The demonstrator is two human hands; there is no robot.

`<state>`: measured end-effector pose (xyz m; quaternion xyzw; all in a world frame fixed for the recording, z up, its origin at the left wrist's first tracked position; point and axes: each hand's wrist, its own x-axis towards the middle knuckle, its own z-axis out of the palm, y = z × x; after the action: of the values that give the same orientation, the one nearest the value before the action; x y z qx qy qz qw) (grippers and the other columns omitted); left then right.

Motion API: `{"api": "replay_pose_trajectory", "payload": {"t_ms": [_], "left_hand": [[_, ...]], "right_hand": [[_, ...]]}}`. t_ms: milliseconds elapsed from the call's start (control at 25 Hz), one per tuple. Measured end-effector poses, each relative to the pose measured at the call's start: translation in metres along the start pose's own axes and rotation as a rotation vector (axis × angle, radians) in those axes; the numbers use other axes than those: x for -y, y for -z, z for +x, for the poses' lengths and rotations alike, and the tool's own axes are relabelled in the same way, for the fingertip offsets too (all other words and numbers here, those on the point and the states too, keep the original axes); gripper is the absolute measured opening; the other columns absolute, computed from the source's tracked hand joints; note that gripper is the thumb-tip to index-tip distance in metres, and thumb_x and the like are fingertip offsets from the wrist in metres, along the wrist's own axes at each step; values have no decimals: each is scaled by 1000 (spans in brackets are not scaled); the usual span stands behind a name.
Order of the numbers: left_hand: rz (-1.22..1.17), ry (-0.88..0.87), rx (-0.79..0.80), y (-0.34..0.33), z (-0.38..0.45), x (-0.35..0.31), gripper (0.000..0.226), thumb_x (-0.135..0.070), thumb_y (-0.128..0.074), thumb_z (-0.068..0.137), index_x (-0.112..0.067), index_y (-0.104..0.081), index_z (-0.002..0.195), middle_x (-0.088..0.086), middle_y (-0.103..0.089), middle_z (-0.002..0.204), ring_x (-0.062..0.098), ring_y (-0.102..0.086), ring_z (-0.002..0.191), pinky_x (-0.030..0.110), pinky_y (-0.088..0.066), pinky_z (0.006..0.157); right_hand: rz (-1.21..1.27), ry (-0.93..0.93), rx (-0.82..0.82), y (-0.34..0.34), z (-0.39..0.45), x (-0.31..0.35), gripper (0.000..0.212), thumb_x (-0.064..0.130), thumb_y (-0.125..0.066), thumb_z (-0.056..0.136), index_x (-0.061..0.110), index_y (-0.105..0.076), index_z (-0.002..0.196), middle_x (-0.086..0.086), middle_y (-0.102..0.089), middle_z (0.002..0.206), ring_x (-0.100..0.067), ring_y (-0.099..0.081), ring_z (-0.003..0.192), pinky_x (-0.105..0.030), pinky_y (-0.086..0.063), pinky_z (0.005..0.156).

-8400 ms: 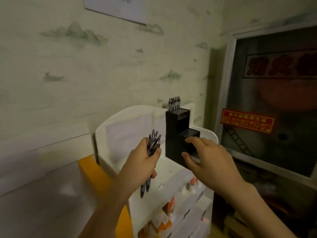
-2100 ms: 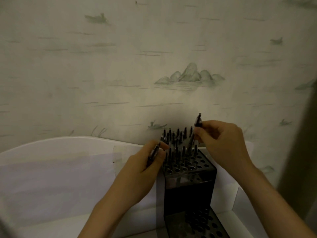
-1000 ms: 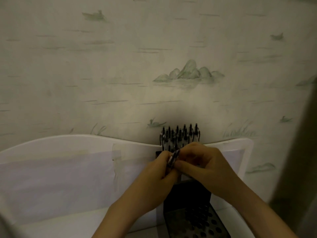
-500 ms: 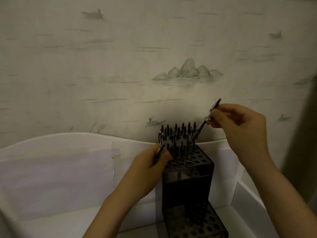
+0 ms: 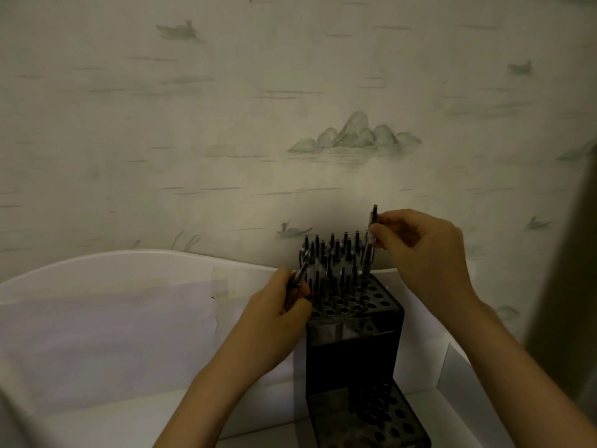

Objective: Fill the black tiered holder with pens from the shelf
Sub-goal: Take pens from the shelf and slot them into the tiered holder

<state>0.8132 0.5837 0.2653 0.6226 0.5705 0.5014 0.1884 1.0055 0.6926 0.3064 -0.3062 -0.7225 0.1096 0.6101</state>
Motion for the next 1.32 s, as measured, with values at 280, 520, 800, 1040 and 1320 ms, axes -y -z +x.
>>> {"api": "replay_pose_trajectory", "payload": {"t_ms": [280, 520, 800, 1040, 1320], "left_hand": [[-9, -9, -9, 1, -1, -2, 14, -7, -48, 90, -17, -55, 84, -13, -47, 57, 0, -39, 49, 9, -34, 49], [-9, -11, -17, 1, -2, -2, 13, -6, -48, 89, -15, -55, 85, -12, -45, 56, 0, -38, 49, 11, -34, 50], [-4, 16, 2, 1, -3, -2, 18, -3, -47, 90, -18, -56, 86, -4, -50, 64, -2, -40, 50, 8, -35, 51], [27, 10, 81, -2, -3, -5, 21, -6, -47, 93, -23, -59, 88, 17, -58, 76, 9, -47, 58, 16, -37, 55], [10, -56, 136, -10, -3, -15, 11, -8, -48, 94, -15, -57, 91, 4, -57, 72, 5, -47, 56, 21, -39, 52]], "right_hand": [[-14, 18, -1, -3, 0, -2, 11, 18, -73, 85, 17, -75, 96, 11, -73, 77, -5, -71, 68, -34, -61, 72], [-58, -13, 54, -8, -5, -10, 9, 19, -74, 84, 17, -75, 93, 12, -72, 75, 1, -69, 67, -22, -58, 71], [-130, -131, 153, -12, -16, -21, 13, 25, -79, 79, 16, -76, 87, 18, -66, 68, 9, -64, 67, -1, -46, 62], [-50, 6, 2, -7, -29, 7, 24, 33, -79, 77, 20, -71, 96, 8, -65, 75, -9, -61, 65, -17, -51, 60], [263, -140, 282, -21, -56, 35, 25, 42, -76, 71, 23, -75, 88, 11, -71, 79, -8, -69, 75, -21, -56, 68]]}}
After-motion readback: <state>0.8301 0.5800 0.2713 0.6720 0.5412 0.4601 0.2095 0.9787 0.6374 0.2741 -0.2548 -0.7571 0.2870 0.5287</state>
